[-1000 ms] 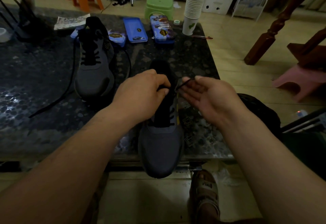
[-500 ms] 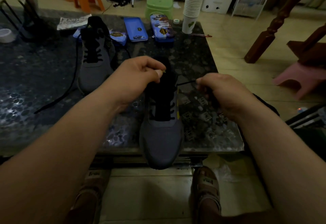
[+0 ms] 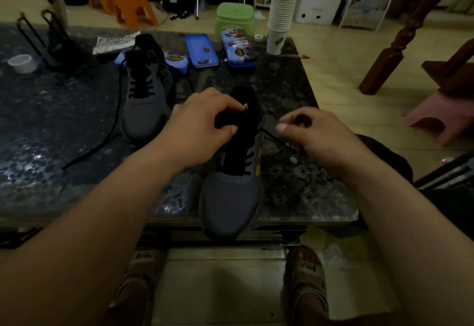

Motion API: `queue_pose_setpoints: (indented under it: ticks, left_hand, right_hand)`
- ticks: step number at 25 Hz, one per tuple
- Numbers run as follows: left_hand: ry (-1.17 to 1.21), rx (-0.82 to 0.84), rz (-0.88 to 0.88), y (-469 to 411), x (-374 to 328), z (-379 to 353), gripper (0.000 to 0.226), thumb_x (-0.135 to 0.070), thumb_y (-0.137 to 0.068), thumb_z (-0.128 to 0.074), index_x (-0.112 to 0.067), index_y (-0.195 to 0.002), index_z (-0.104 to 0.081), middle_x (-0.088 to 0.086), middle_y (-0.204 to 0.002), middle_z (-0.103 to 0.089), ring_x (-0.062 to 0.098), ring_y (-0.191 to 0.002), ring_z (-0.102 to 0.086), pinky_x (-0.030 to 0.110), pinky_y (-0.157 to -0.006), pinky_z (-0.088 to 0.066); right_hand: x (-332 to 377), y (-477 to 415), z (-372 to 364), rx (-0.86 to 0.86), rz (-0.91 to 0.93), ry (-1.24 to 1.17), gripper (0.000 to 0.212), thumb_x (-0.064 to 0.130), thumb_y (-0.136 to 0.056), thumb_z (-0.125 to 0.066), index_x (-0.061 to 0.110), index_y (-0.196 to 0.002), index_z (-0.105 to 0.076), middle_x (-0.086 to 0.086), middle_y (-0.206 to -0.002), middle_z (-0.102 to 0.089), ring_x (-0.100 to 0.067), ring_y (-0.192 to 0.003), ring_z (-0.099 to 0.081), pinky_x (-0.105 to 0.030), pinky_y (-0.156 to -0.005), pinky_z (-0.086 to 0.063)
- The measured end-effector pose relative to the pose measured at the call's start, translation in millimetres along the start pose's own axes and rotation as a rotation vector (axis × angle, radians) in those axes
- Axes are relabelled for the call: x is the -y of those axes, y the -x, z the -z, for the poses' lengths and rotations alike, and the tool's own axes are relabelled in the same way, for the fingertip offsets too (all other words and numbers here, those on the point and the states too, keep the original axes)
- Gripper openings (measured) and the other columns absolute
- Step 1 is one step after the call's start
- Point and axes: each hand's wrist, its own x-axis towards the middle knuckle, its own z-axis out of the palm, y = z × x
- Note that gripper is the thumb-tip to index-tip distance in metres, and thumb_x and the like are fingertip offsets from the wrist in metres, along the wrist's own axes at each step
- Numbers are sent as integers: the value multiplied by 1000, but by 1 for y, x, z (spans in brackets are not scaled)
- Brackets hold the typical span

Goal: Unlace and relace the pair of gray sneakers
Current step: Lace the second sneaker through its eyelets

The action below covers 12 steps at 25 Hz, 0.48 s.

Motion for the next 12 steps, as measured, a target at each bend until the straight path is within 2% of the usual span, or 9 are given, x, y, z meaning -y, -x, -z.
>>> queue_pose_setpoints:
  ticks: [2,3,5,7,10,12]
  left_hand:
    - [-70,19,25,1,3,1,36,-36,-96,-69,-40,-131,-61,-12,-128,-53,20,-123,-51,50,-102,-39]
    - [-75,9,29,1,5,2,36,-38,-96,-69,-40,-131,-60,-11,-128,-53,20,-123,-50,49,-100,-37]
    - [-85,-1,23,1,6,2,37,-40,-96,-68,-40,-131,-60,-11,-128,-52,21,-121,-50,48,-98,-37]
    - [-104,4,20,1,5,1,37,-40,-96,-67,-38,-133,-59,-10,-129,-51,22,-122,-48,49,-99,-37]
    - [-135,-66,34,2,3,-4,41,-41,-95,-66,-35,-135,-57,-6,-130,-49,25,-123,-45,49,-100,-35]
    - [-172,-199,-27,6,-6,-8,42,-45,-93,-66,-32,-132,-57,-5,-128,-49,24,-123,-43,46,-98,-34]
  right_hand:
    - [-1,4,0,150,8,222,16,40,-93,-74,25,-88,-78,-1,-82,-74,-15,-73,-65,-34,-68,-52]
    - [-2,4,2,148,-8,253,20,40,-93,-74,23,-85,-78,-1,-77,-72,-15,-68,-63,-32,-64,-48]
    - [-3,2,9,50,-62,165,25,38,-93,-74,17,-82,-77,-5,-68,-67,-15,-61,-58,-30,-59,-44]
    - [-5,1,14,-24,-92,68,26,37,-92,-73,13,-84,-78,-11,-69,-66,-18,-63,-58,-32,-61,-45]
    - [0,4,8,-29,-42,22,23,39,-99,-64,23,-92,-78,2,-71,-66,-14,-64,-58,-31,-62,-44]
    - [7,4,2,-34,-23,-189,26,35,-103,-56,18,-101,-75,5,-68,-58,-12,-62,-53,-33,-66,-44]
